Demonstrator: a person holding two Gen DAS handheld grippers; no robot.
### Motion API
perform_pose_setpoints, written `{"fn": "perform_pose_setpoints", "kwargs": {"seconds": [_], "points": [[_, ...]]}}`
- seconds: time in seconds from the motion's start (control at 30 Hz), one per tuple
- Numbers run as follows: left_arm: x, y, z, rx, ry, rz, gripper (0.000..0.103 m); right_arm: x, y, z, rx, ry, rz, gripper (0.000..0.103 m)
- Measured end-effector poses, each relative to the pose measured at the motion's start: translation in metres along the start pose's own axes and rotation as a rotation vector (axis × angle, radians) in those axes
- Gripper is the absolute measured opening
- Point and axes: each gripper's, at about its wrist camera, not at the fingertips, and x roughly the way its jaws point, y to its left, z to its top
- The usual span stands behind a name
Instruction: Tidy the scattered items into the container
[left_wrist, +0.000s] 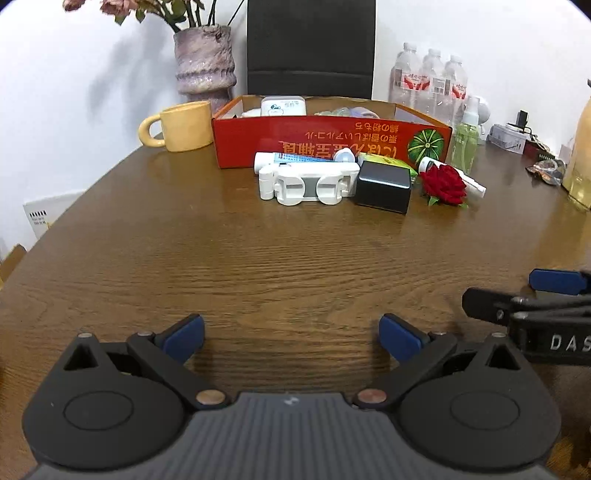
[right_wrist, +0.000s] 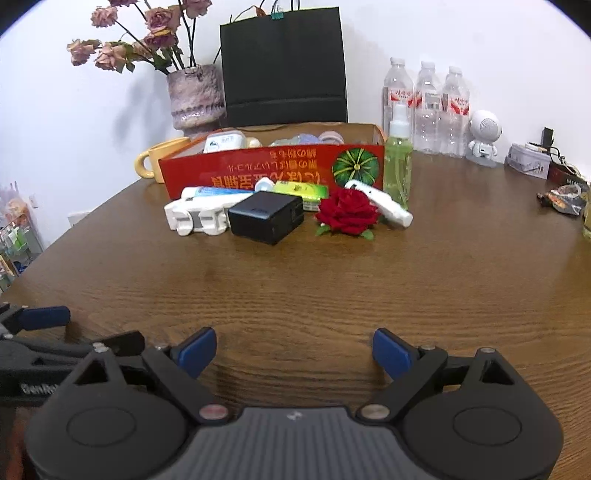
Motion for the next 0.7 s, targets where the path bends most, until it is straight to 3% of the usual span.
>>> {"fn": "perform_pose_setpoints", "kwargs": {"seconds": [0.13,0.23,0.7], "points": [[0.0011,-0.0003,-0.0008,0.003,0.002,0.001,0.103,0.0022,-0.0005,-0.0003,0.008,-0.005,-0.003,0.093],[0.0012,-0.0005,-0.0009,0.002,0.003,0.000,0.103,0.0043,-0.0035,0.0001,0.032,0.005,0.000,0.103],[0.0021,-0.0013,0.0001,0.000,0.003,0.001,0.103,0.0049,-0.0047,0.0007,0.031,0.006,0.003,0.103]]}}
